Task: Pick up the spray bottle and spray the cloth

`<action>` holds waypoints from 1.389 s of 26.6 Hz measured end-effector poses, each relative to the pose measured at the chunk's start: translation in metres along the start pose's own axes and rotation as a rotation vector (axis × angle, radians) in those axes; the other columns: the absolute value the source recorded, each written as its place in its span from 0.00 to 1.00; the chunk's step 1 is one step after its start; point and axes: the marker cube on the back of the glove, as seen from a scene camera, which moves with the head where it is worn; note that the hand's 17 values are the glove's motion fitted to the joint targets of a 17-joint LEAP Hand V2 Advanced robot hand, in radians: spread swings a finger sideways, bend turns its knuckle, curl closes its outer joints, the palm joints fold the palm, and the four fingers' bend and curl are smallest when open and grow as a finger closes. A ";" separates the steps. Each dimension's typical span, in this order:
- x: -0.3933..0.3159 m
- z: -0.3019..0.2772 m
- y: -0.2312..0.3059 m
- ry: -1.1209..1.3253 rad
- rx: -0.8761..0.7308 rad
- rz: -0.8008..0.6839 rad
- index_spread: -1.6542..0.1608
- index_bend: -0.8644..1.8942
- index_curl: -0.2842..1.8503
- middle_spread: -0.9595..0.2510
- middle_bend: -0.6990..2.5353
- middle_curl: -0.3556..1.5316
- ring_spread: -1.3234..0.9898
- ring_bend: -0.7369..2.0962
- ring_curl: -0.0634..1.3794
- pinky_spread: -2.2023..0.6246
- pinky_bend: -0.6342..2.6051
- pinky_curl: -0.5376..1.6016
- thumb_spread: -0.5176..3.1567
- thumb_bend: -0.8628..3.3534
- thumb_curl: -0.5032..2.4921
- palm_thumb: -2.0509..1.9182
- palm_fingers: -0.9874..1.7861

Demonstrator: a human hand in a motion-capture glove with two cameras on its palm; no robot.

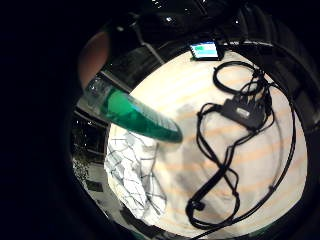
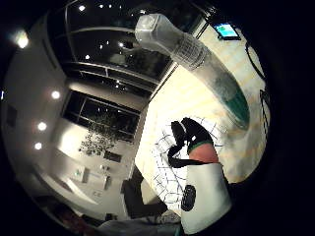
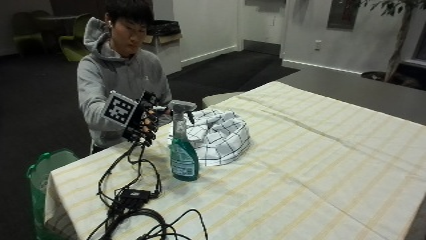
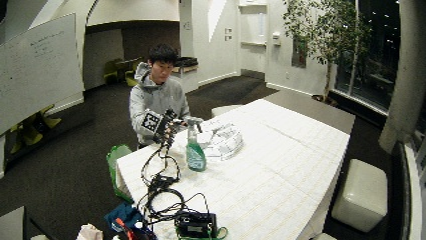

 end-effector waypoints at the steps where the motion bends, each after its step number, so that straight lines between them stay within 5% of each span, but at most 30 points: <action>1: 0.001 0.003 -0.002 -0.001 0.007 0.003 0.79 0.35 0.24 0.81 0.26 0.36 0.59 0.37 0.26 0.85 0.38 0.42 0.38 0.20 0.30 0.74 0.45; 6: -0.004 0.010 0.004 -0.003 -0.083 0.171 0.79 0.35 0.24 0.82 0.27 0.36 0.60 0.37 0.26 0.86 0.38 0.42 0.38 0.20 0.30 0.73 0.45; 11: -0.003 0.006 0.011 -0.007 -0.093 0.186 0.79 0.35 0.24 0.82 0.28 0.36 0.60 0.38 0.26 0.87 0.38 0.42 0.38 0.20 0.29 0.73 0.45; 12: -0.002 0.003 0.011 -0.005 -0.063 0.179 0.79 0.35 0.24 0.81 0.29 0.37 0.60 0.39 0.27 0.86 0.38 0.42 0.38 0.20 0.29 0.73 0.50; 14: -0.003 -0.003 0.009 -0.005 -0.015 0.201 0.80 0.38 0.24 0.77 0.34 0.39 0.56 0.47 0.28 0.77 0.37 0.40 0.38 0.21 0.30 0.76 0.79; 16: -0.006 -0.009 0.010 -0.017 -0.011 0.240 0.80 0.41 0.26 0.75 0.37 0.41 0.54 0.49 0.28 0.76 0.39 0.40 0.37 0.21 0.30 0.77 0.90; 26: -0.013 -0.045 0.026 -0.088 0.026 0.151 0.80 0.49 0.35 0.69 0.43 0.49 0.51 0.57 0.42 0.75 0.45 0.49 0.38 0.21 0.32 0.79 0.83; 37: -0.005 -0.059 0.037 -0.108 -0.009 0.188 0.81 0.47 0.36 0.69 0.43 0.50 0.50 0.57 0.45 0.72 0.44 0.51 0.39 0.19 0.32 0.76 0.76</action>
